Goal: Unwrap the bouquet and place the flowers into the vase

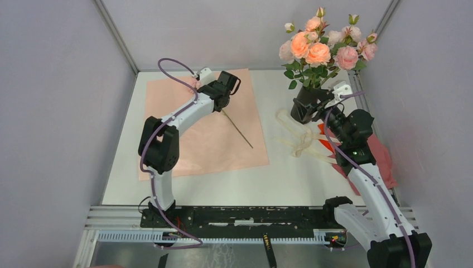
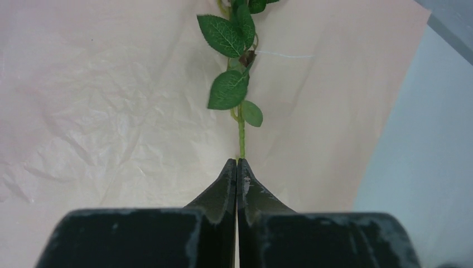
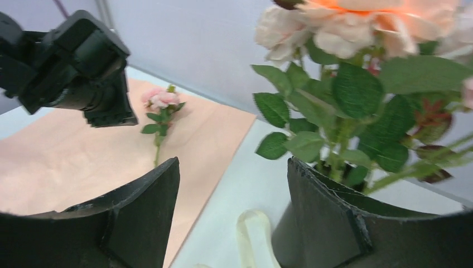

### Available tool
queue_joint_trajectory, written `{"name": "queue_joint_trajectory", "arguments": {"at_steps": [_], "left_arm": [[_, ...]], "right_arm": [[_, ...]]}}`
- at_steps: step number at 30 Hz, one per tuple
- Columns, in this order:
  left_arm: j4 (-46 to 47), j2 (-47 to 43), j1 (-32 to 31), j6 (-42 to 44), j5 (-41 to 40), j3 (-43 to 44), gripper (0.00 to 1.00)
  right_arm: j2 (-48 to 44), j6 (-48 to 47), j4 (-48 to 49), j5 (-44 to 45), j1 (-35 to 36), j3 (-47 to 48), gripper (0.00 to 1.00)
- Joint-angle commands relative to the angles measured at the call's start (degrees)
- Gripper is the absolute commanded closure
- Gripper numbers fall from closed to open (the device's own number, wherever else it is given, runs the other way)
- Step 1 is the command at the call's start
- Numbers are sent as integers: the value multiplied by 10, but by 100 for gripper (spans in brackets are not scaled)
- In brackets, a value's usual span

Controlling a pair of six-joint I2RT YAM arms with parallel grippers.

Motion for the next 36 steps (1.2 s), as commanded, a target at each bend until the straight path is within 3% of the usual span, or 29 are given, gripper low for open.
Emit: {"name": "queue_joint_trajectory", "arguments": {"at_steps": [1,5,7,8,10,11,14,22,27,36], "left_arm": [[50,-26,7,34,-12,-35,98],[27,-20,9,2,-13,-56,98],[-2,-14,11,-29,-14,-52,95],[-21,-11,15,-48,-15,-47,88],[-47,-13,26,-74,-8,-43,35],[-46,-15,34,-69,4,-44,18],[-60,-32,65,-78,23,-49,1],[-88,-116,104,-110,-38,-122,0],[-91,-147,108,-117,-53,-168,0],[-72,-165,109,-106,-41,-216,0]], "right_arm": [[36,-2,-22,-50,45,55,24],[108,-84,-114,32,142,121,23],[148,-103,-146,49,179,152,23],[168,-106,-151,50,191,164,23],[212,-113,-170,52,213,194,22],[234,-119,-186,55,223,212,22],[326,-125,-245,63,237,287,22],[612,-136,-454,128,257,599,23],[747,-134,-533,130,267,782,23],[802,-109,-443,102,295,735,27]]}}
